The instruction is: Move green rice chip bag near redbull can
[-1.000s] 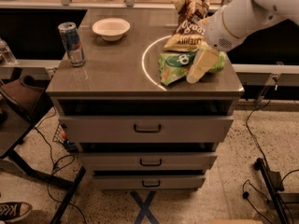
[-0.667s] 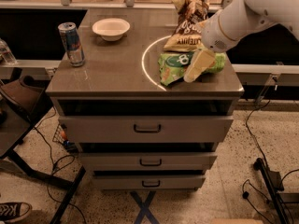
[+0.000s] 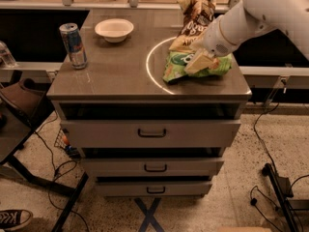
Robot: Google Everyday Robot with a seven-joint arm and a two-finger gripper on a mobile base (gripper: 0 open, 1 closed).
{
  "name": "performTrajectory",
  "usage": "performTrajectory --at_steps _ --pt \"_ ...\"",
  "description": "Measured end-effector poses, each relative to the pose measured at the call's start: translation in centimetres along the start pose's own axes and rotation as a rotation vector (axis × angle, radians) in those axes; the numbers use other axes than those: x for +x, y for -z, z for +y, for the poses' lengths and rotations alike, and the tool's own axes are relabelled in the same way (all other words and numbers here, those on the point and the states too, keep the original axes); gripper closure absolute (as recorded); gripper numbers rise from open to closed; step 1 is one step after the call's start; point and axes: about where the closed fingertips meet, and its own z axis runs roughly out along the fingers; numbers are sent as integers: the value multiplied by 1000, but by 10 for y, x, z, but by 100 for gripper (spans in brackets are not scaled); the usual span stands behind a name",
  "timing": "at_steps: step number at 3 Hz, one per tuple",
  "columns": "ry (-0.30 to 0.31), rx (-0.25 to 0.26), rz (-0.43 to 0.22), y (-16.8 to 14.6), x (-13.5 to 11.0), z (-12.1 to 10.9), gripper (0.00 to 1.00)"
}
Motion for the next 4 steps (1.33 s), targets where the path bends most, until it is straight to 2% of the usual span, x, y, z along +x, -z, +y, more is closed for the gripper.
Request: performTrajectory --at_steps 1,2,3,4 --pt "1 -4 0 -2 -1 1 65" --pt "2 -9 -1 -5 -1 2 96" --pt "3 -11 -1 -6 -2 3 100" --pt "3 -12 -1 -6 -2 3 100"
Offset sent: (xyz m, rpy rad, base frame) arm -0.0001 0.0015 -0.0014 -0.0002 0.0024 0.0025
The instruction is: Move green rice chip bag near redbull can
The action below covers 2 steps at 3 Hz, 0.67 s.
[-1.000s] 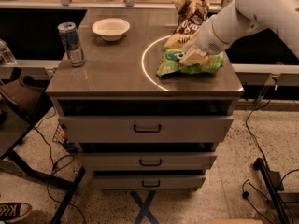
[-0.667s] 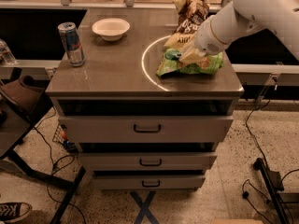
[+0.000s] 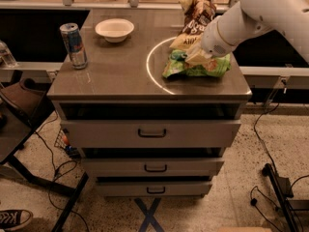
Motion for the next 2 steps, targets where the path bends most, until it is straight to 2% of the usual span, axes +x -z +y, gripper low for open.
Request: performTrajectory --at_steps 1,2 --pt "12 9 18 13 -10 -3 100" --pt "65 46 48 53 -39 -8 100"
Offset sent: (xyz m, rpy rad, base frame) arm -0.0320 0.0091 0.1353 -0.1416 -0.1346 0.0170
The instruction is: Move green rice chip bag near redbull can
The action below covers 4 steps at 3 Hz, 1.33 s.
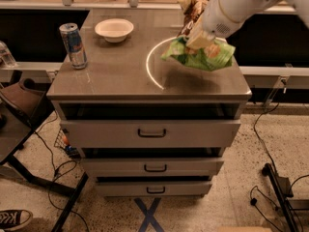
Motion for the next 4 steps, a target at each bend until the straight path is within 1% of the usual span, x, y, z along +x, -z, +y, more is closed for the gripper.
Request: performTrajectory --at_steps 1,2,3,4 --pt "108 39 9 47 -53 -10 100" --pt "178 46 -18 61 -88 -12 100" --pt "225 65 -74 66 -127 3 100" --pt "287 49 -138 41 -160 32 100"
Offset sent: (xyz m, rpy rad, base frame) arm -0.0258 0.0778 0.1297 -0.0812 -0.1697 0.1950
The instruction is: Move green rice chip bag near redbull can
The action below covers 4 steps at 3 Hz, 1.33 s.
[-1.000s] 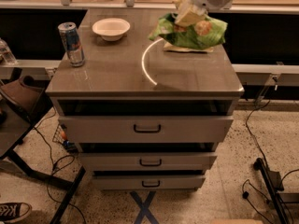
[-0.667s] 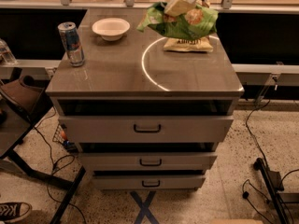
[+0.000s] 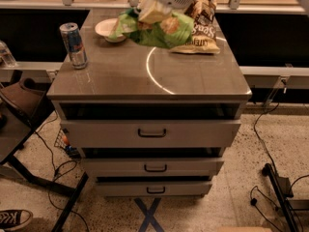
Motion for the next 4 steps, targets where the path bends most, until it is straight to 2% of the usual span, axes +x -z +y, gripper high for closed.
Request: performTrajectory --at_steps 1,2,3,4 --pt "89 -32 -90 -30 -31 17 100" --pt "89 -32 -90 -30 -31 17 100" --pt "143 -50 -117 -43 -39 13 100" --pt "226 -73 -184 -67 -48 8 100"
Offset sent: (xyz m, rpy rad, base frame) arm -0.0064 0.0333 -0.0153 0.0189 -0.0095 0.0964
